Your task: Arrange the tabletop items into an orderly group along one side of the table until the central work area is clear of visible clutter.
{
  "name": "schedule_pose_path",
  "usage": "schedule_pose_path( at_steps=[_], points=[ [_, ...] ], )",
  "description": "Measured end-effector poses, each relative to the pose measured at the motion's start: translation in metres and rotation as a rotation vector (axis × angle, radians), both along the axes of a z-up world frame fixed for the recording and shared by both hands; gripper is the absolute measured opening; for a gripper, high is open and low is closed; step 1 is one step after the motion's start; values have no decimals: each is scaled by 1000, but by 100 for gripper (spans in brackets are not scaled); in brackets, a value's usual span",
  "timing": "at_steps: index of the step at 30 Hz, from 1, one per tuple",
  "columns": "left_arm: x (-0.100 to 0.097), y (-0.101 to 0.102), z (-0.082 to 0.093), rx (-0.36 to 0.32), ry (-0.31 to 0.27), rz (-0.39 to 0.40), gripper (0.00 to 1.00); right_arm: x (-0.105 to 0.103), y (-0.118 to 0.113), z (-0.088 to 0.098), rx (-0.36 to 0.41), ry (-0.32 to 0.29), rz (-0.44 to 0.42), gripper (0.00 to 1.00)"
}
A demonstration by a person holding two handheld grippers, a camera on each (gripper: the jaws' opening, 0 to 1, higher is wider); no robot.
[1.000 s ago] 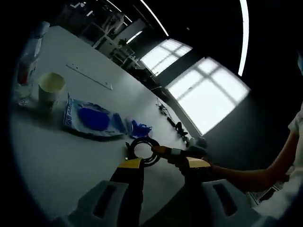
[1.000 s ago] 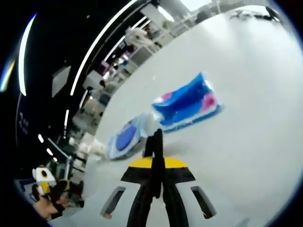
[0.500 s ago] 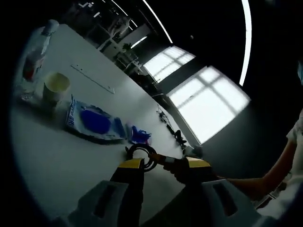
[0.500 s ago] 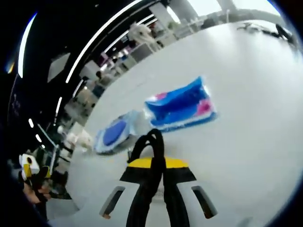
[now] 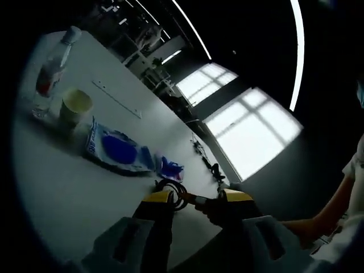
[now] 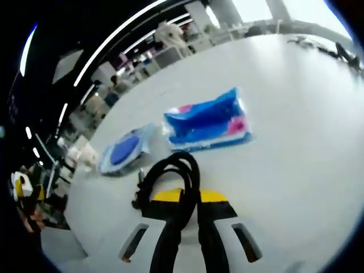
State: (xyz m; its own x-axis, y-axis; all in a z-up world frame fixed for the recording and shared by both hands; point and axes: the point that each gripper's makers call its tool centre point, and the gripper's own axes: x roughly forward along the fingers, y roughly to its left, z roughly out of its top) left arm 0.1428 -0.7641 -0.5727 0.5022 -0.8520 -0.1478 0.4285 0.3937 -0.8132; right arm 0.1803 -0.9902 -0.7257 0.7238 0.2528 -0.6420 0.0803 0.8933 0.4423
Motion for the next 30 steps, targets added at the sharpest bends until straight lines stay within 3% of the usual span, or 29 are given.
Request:
schedule_pose_path(
  at_steps=[11, 14, 22, 25, 30],
  points=[
    [-1, -1, 0, -6, 4, 6, 33, -3, 5, -6, -44, 6, 24, 7],
    [-1, 0, -2, -4, 8, 8, 33, -1, 0, -7, -146, -23, 78, 9],
    [2, 3, -1, -6, 4, 20, 33, 2, -7, -12, -211, -33, 118, 12],
    [1, 4, -2, 0, 10, 20, 32, 4, -10, -13, -299, -48, 163, 16],
    [1, 6, -4, -8, 26, 34, 31, 5, -4, -14, -317, -69, 193, 27]
  ],
)
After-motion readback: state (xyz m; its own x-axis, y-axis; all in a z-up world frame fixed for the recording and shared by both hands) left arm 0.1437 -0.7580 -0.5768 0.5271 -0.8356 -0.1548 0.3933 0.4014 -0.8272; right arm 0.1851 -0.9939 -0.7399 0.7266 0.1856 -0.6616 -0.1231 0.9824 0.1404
